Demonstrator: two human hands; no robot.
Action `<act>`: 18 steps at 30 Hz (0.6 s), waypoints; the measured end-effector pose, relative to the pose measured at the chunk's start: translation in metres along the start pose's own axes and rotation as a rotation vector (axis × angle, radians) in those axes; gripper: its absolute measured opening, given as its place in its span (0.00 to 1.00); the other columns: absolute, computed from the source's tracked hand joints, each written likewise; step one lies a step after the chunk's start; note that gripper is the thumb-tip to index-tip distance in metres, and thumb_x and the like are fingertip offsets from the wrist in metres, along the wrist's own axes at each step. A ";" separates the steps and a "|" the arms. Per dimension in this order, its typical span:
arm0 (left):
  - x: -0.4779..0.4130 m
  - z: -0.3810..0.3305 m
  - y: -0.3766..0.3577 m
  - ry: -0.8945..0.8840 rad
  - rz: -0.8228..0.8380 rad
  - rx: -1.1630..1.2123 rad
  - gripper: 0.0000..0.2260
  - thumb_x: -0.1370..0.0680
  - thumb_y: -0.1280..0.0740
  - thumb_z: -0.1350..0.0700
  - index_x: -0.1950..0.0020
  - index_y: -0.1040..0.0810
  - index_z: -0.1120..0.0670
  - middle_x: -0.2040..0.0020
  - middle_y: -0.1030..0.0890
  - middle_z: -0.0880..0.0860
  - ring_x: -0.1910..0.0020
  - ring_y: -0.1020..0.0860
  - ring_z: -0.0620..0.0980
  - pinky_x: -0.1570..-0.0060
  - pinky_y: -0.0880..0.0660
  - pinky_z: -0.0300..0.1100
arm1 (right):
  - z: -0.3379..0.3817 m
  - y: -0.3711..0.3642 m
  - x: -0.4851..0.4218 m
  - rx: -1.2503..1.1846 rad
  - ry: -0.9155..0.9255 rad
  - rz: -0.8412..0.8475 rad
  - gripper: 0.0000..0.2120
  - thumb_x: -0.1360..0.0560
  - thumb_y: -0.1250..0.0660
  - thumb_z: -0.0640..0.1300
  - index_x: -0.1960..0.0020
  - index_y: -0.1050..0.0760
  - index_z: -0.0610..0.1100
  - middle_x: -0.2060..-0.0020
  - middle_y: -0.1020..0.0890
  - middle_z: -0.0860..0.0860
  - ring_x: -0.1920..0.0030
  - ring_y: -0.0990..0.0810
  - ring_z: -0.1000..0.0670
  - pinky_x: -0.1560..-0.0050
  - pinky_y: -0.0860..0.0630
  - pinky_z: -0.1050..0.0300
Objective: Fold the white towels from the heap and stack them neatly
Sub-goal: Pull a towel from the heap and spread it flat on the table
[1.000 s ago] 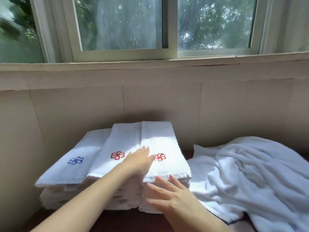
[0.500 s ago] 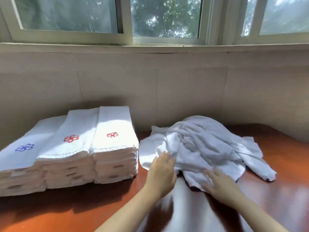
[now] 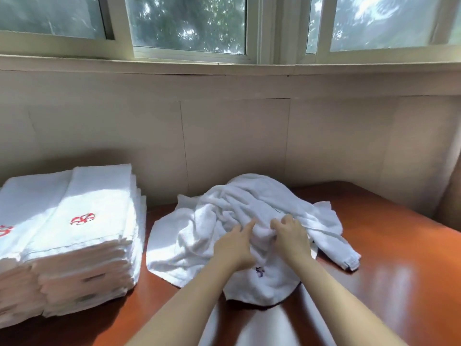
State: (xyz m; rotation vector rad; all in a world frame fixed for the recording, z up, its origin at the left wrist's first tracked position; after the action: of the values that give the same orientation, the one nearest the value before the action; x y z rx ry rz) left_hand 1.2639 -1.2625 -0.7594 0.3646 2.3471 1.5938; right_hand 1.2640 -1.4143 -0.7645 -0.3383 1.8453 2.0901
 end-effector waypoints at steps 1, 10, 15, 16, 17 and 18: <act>0.002 0.001 0.002 0.011 0.025 0.117 0.39 0.29 0.36 0.54 0.22 0.53 0.42 0.25 0.37 0.52 0.35 0.28 0.53 0.46 0.28 0.43 | 0.000 0.001 0.000 -0.017 0.013 -0.011 0.13 0.25 0.42 0.40 0.42 0.27 0.47 0.48 0.27 0.48 0.46 0.28 0.45 0.53 0.35 0.55; 0.056 0.007 0.028 0.287 -0.129 0.993 0.32 0.28 0.37 0.67 0.28 0.38 0.46 0.38 0.28 0.49 0.47 0.25 0.49 0.61 0.27 0.37 | 0.048 0.056 0.115 -0.514 0.485 0.265 0.07 0.27 0.39 0.48 0.60 0.33 0.46 0.62 0.24 0.49 0.57 0.25 0.48 0.57 0.32 0.53; 0.138 0.047 0.015 0.336 0.022 0.937 0.35 0.40 0.42 0.69 0.33 0.30 0.51 0.37 0.25 0.52 0.40 0.25 0.53 0.55 0.24 0.38 | 0.044 0.061 0.171 -0.442 0.418 0.410 0.14 0.25 0.37 0.46 0.40 0.28 0.47 0.49 0.26 0.50 0.48 0.27 0.51 0.47 0.33 0.60; 0.153 0.062 0.016 0.368 0.044 0.890 0.36 0.41 0.43 0.68 0.33 0.29 0.53 0.36 0.25 0.54 0.38 0.26 0.53 0.53 0.25 0.37 | 0.040 0.062 0.177 -0.408 0.378 0.388 0.18 0.25 0.37 0.46 0.36 0.30 0.48 0.45 0.27 0.50 0.43 0.29 0.51 0.43 0.35 0.61; 0.167 0.077 0.017 0.401 0.070 0.817 0.35 0.40 0.42 0.69 0.33 0.28 0.56 0.35 0.25 0.56 0.38 0.26 0.52 0.53 0.26 0.36 | 0.039 0.064 0.181 -0.370 0.343 0.373 0.21 0.25 0.38 0.48 0.32 0.33 0.49 0.41 0.28 0.51 0.38 0.31 0.50 0.39 0.36 0.61; 0.183 0.090 0.020 0.438 0.096 0.735 0.34 0.38 0.42 0.71 0.32 0.28 0.57 0.33 0.26 0.56 0.38 0.27 0.52 0.55 0.27 0.34 | 0.039 0.065 0.187 -0.352 0.303 0.378 0.23 0.24 0.37 0.51 0.30 0.34 0.50 0.38 0.30 0.51 0.35 0.33 0.50 0.37 0.38 0.61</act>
State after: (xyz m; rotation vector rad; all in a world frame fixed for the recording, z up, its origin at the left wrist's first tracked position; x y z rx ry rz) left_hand 1.1281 -1.1120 -0.7884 0.2896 3.2562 0.8337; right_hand 1.0687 -1.3655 -0.7727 -0.4393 1.8037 2.7684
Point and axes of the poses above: each hand's wrist, its own x-axis away from the middle knuckle, its own y-axis out of the back of the hand, z = x × y, the point moved 2 cm from there along -x, towards the middle knuckle
